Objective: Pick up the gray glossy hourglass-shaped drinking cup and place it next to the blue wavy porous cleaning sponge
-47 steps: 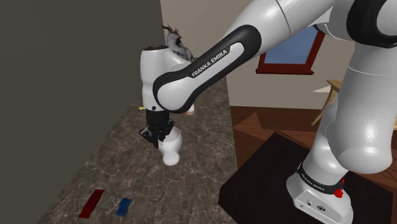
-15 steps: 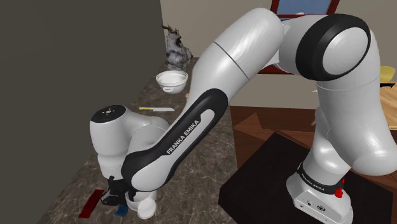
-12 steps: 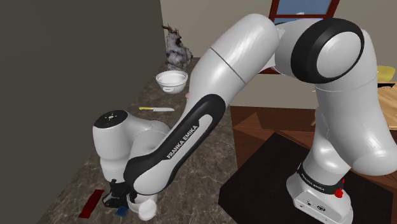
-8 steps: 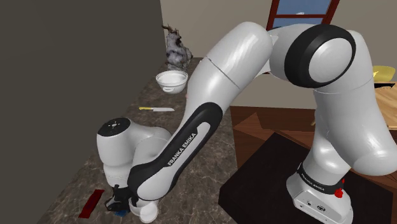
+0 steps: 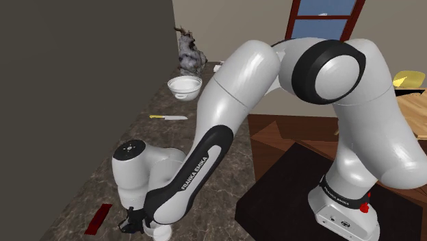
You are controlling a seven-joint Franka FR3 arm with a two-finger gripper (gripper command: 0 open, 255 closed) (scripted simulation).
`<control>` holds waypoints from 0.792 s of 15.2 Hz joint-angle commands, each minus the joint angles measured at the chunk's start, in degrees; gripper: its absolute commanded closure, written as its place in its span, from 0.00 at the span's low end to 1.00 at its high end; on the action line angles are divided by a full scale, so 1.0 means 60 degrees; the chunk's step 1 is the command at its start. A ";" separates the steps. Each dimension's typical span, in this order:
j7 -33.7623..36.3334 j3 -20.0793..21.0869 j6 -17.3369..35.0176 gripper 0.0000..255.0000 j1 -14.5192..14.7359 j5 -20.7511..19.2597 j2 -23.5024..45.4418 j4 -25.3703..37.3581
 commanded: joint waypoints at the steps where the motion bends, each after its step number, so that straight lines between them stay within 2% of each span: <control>1: 0.0032 -0.0053 0.0155 1.00 0.0052 -0.0052 0.0203 0.0058; 6: 0.0079 -0.0181 0.0524 1.00 0.0152 -0.0160 0.0696 0.0184; 12: 0.0079 -0.0181 0.0524 1.00 0.0152 -0.0160 0.0696 0.0184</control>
